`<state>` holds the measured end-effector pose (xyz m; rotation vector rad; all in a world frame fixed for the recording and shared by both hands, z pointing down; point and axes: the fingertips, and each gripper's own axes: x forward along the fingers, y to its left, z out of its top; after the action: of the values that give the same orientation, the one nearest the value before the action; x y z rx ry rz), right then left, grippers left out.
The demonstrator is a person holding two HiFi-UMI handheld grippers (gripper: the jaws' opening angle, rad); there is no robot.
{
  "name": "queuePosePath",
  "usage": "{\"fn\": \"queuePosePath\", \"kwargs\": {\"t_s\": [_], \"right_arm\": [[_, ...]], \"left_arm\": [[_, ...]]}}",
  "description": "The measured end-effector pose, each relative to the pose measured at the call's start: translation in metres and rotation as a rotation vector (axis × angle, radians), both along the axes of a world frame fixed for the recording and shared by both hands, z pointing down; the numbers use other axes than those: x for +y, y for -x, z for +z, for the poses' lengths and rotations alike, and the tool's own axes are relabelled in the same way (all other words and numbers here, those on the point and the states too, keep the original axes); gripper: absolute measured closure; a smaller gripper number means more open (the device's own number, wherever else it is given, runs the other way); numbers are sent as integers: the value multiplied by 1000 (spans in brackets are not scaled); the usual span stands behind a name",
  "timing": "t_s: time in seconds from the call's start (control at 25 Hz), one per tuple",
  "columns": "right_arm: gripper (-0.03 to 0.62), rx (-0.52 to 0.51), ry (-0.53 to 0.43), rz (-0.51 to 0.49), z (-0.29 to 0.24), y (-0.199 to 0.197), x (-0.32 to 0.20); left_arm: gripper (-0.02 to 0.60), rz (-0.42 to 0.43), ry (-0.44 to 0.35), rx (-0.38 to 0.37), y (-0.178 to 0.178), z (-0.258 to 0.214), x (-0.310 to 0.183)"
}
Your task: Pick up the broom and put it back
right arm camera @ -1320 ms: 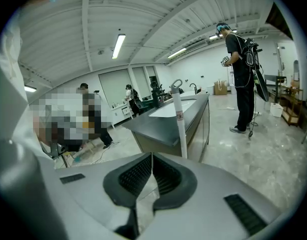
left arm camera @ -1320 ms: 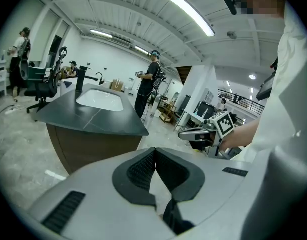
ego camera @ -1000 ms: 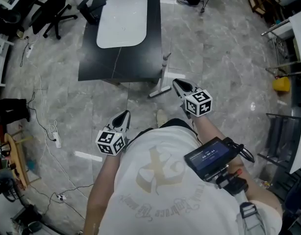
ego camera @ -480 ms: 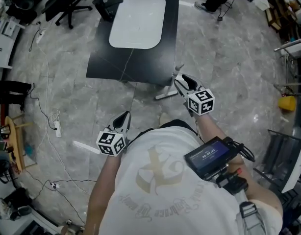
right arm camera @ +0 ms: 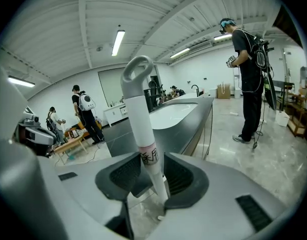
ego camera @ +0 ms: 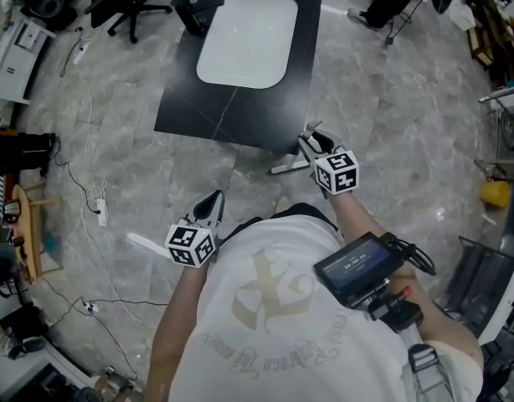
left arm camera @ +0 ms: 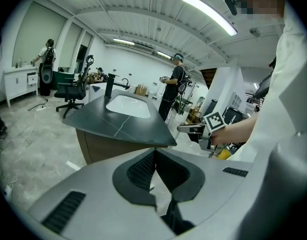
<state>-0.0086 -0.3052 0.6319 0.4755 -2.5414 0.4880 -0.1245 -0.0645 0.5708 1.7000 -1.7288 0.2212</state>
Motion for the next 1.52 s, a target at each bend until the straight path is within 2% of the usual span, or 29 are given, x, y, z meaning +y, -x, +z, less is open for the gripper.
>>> {"fn": "queuePosePath", "kwargs": {"t_s": [0.12, 0.44, 0.76, 1.04, 1.52], "right_arm": [[459, 3, -12, -20, 0, 2, 2], [473, 20, -51, -60, -1, -2, 3], [479, 12, -88, -143, -4, -18, 14], [484, 26, -107, -176, -10, -40, 31], [484, -19, -116, -117, -41, -82, 55]], "left_arm": [[569, -10, 0, -5, 2, 0, -3], [569, 14, -10, -16, -9, -2, -22], [569, 5, -12, -34, -25, 4, -24], [569, -2, -26, -40, -37, -7, -19], [569, 82, -15, 0, -80, 1, -6]]}}
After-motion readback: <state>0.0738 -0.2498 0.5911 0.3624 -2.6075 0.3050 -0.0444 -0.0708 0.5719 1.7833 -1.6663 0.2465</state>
